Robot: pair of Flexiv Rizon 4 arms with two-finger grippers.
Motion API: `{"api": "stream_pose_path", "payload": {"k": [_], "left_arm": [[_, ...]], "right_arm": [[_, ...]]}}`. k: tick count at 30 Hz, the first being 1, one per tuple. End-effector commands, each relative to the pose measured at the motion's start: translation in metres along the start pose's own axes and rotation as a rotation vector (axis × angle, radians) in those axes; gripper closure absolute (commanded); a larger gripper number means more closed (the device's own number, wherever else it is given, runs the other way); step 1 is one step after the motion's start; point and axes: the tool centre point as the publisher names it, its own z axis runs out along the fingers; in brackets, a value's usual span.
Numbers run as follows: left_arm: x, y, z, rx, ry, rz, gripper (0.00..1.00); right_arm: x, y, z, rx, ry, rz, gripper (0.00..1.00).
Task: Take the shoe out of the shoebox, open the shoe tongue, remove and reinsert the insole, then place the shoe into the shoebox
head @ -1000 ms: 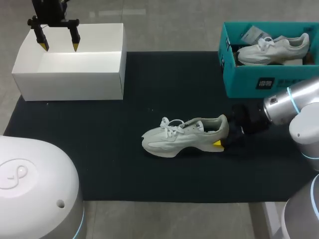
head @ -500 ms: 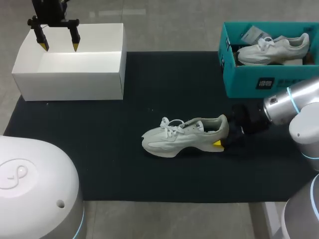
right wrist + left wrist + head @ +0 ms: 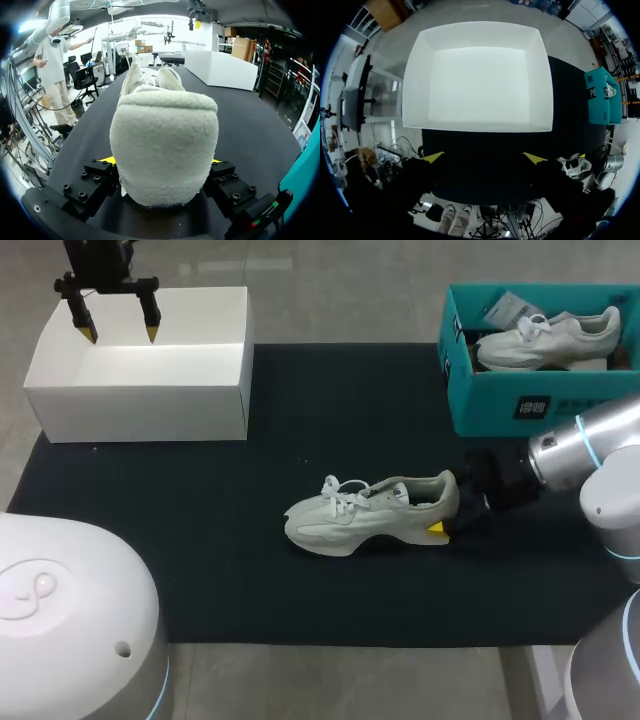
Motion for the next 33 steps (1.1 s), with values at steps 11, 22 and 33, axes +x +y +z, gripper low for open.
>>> {"api": "stream_pose_path", "payload": {"k": [11, 22, 33], "left_arm": [[0.046, 0.101, -0.026, 0.077, -0.053, -0.134, 0.00], [0.122, 0.154, -0.006, 0.130, -0.062, -0.059, 0.00], [0.205, 0.172, 0.029, 0.125, -0.074, 0.039, 0.00]], "right_arm": [[0.000, -0.001, 0.005, 0.002, -0.001, 0.000, 1.00], [0.000, -0.001, 0.005, 0.002, -0.001, 0.000, 1.00], [0.000, -0.001, 0.005, 0.002, -0.001, 0.000, 1.00]]}}
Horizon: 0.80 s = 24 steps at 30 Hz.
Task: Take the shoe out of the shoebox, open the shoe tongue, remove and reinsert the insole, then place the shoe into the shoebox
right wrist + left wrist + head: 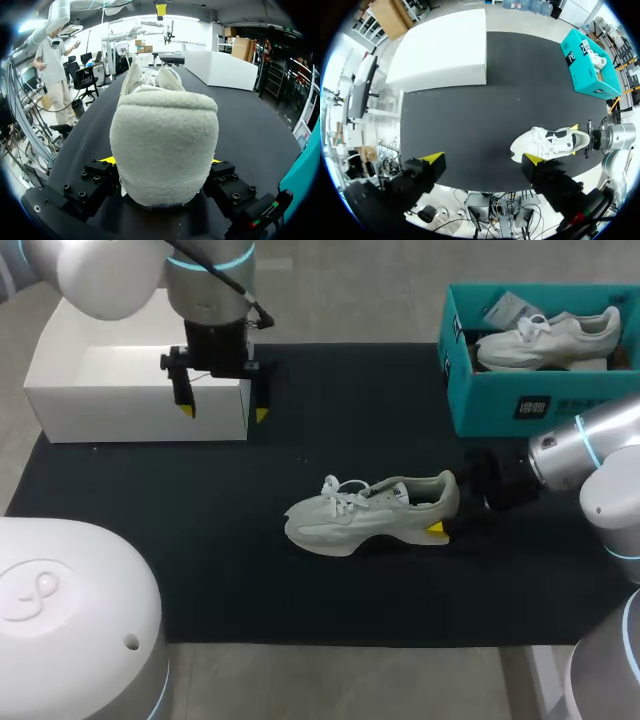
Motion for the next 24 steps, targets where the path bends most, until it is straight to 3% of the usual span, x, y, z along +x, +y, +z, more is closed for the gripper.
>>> {"api": "stream_pose_path", "payload": {"k": [1, 14, 24], "left_arm": [[0.037, 0.000, 0.014, 0.007, -0.009, 0.013, 0.00], [0.144, 0.016, 0.037, -0.022, 0.014, 0.075, 0.00], [0.205, 0.030, 0.056, -0.033, 0.051, 0.070, 0.00]], "right_arm": [[0.000, -0.001, 0.005, 0.002, -0.001, 0.000, 1.00], [0.000, -0.001, 0.005, 0.002, -0.001, 0.000, 1.00], [0.000, -0.001, 0.005, 0.002, -0.001, 0.000, 1.00]]}}
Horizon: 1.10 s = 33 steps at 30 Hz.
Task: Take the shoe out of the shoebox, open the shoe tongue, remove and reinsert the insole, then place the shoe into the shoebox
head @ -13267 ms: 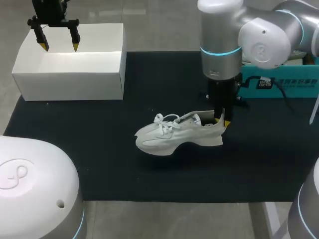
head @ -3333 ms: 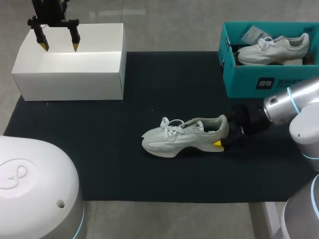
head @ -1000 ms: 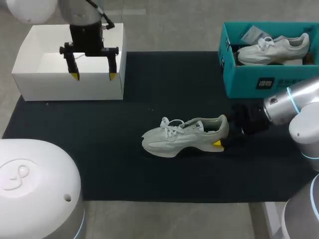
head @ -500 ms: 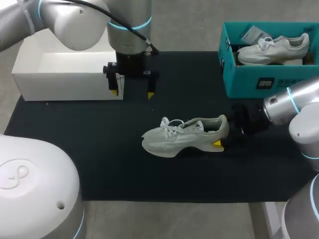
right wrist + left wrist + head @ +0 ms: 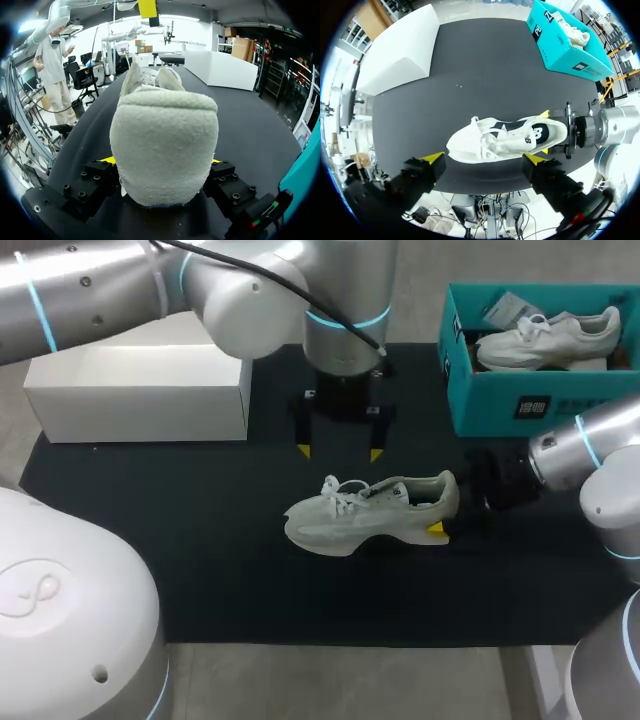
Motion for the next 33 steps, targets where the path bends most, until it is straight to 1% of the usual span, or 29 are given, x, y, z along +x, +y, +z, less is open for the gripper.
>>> {"api": "stream_pose_path", "payload": {"k": [1, 5, 8, 11, 15, 18, 21, 25, 30, 33], "left_arm": [[0.045, -0.005, 0.020, -0.011, -0.010, -0.005, 0.00], [0.064, -0.003, 0.031, -0.012, -0.008, -0.007, 0.00], [0.073, -0.004, 0.044, -0.009, -0.029, -0.013, 0.00], [0.080, -0.004, 0.056, -0.009, -0.044, -0.019, 0.00], [0.085, -0.007, 0.065, 0.007, -0.051, -0.025, 0.00], [0.086, -0.011, 0.072, 0.003, -0.057, -0.032, 0.00], [0.083, -0.013, 0.078, 0.001, -0.069, -0.033, 0.00], [0.074, -0.014, 0.081, 0.003, -0.088, -0.034, 0.00], [0.059, -0.011, 0.085, 0.019, -0.182, -0.037, 0.00], [0.050, -0.011, 0.087, 0.011, -0.210, -0.046, 0.00]], "right_arm": [[0.000, -0.001, 0.005, 0.002, -0.001, 0.000, 1.00], [0.000, -0.001, 0.005, 0.002, -0.001, 0.000, 1.00], [0.000, -0.001, 0.005, 0.002, -0.001, 0.000, 1.00], [0.000, -0.001, 0.005, 0.002, -0.001, 0.000, 1.00], [0.000, -0.001, 0.005, 0.002, -0.001, 0.000, 1.00], [0.000, -0.001, 0.005, 0.002, -0.001, 0.000, 1.00], [0.000, -0.001, 0.005, 0.002, -0.001, 0.000, 1.00], [0.000, -0.001, 0.005, 0.002, -0.001, 0.000, 1.00], [0.000, -0.001, 0.005, 0.002, -0.001, 0.000, 1.00], [0.000, -0.001, 0.005, 0.002, -0.001, 0.000, 1.00]]}}
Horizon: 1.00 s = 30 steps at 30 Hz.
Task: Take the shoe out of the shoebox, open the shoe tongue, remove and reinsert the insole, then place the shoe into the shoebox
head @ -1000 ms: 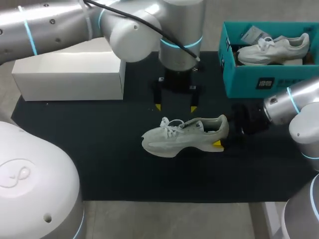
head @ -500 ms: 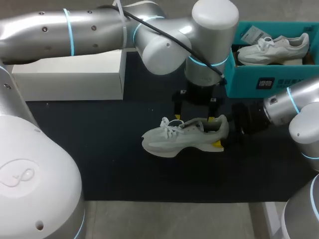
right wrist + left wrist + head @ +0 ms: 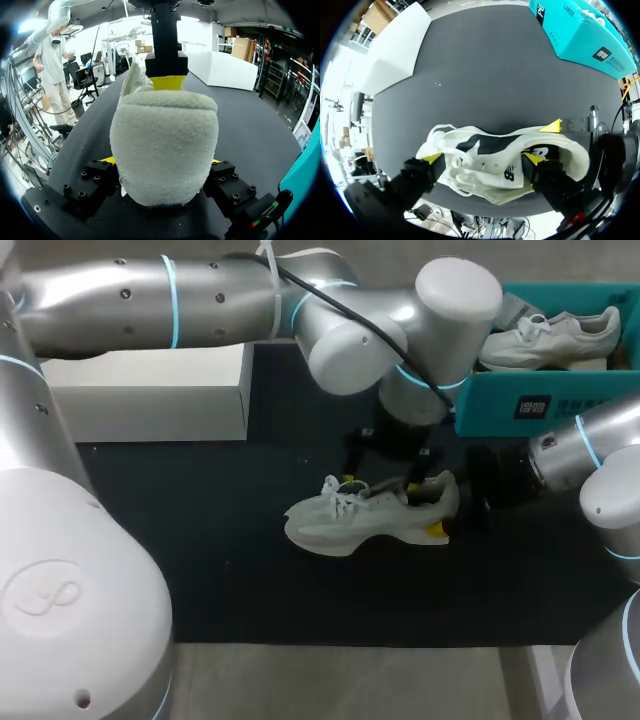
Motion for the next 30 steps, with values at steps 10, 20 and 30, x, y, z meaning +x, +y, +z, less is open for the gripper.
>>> {"api": "stream_pose_path", "payload": {"k": [10, 20, 30], "left_arm": [[-0.031, 0.009, -0.012, -0.090, -0.003, -0.074, 0.00], [-0.035, 0.022, -0.017, -0.179, 0.025, -0.078, 0.72], [-0.030, 0.027, -0.013, -0.269, 0.078, -0.088, 1.00]], "right_arm": [[0.000, -0.001, 0.005, 0.002, -0.001, 0.000, 1.00], [0.000, -0.001, 0.005, 0.002, -0.001, 0.000, 1.00], [0.000, -0.001, 0.005, 0.002, -0.001, 0.000, 1.00]]}}
